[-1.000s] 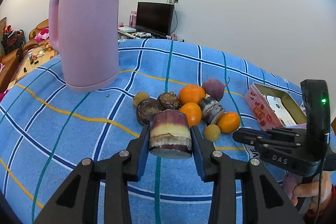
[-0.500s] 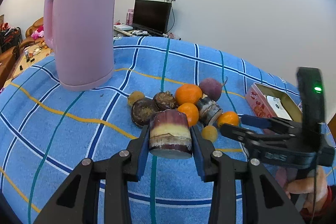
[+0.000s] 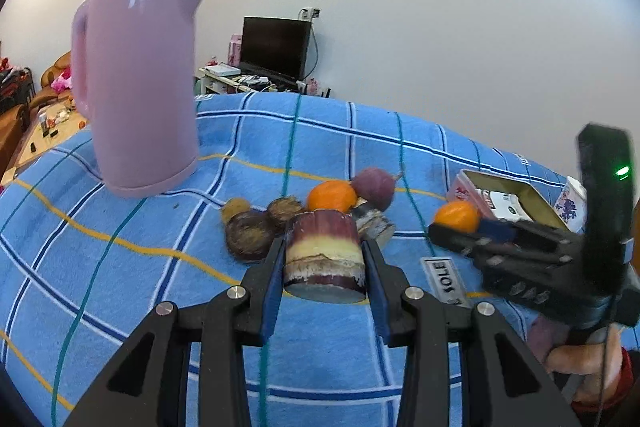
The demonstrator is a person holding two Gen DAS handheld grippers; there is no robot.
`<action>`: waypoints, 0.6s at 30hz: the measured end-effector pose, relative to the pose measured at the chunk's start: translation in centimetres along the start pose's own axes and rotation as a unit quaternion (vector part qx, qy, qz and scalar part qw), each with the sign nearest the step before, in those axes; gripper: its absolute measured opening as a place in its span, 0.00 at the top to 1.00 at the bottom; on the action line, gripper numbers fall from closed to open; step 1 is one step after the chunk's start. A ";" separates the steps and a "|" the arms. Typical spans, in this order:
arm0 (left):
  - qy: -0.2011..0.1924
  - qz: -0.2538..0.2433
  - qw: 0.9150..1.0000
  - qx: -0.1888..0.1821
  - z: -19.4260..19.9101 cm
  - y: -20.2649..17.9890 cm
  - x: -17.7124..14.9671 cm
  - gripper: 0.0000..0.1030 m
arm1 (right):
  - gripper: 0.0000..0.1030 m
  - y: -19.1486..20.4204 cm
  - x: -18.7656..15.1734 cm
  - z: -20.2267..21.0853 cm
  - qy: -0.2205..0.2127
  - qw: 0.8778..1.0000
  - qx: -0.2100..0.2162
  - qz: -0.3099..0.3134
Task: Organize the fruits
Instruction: 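Carry the sugarcane and the orange over the pink tin with both tools, then lower the sugarcane and orange into the tin and open both tools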
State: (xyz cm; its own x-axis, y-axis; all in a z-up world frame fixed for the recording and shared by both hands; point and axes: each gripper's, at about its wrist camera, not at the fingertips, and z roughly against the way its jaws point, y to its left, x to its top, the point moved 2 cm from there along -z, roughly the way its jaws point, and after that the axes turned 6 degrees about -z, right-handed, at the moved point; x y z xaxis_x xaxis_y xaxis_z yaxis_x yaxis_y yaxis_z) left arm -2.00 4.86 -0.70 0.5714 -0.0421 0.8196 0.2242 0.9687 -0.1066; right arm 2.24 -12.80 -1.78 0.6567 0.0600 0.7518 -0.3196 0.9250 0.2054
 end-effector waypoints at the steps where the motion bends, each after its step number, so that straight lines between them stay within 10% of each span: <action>1: -0.002 -0.007 1.000 -0.002 -0.1 -0.7 0.3 0.62 | 0.55 -0.5 0.3 0.7 -0.010 1.000 -0.002 -0.006; 7: -0.022 -0.062 0.998 -0.013 -1.3 -5.9 2.6 0.62 | 0.55 -5.7 1.0 6.6 -0.092 0.993 -0.067 -0.029; 18: -0.001 -0.107 0.990 -0.090 -8.2 -18.3 5.3 0.62 | 0.54 -17.0 -0.8 10.3 -0.090 0.978 -0.157 -0.107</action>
State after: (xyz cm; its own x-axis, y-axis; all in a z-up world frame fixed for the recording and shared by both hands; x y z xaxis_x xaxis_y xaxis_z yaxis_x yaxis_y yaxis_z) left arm 3.39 -15.15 0.92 0.4939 -0.2414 0.8353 0.4780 0.8779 -0.0289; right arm 0.16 -32.46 0.56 0.5451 -0.1884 0.8169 0.0564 0.9805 0.1885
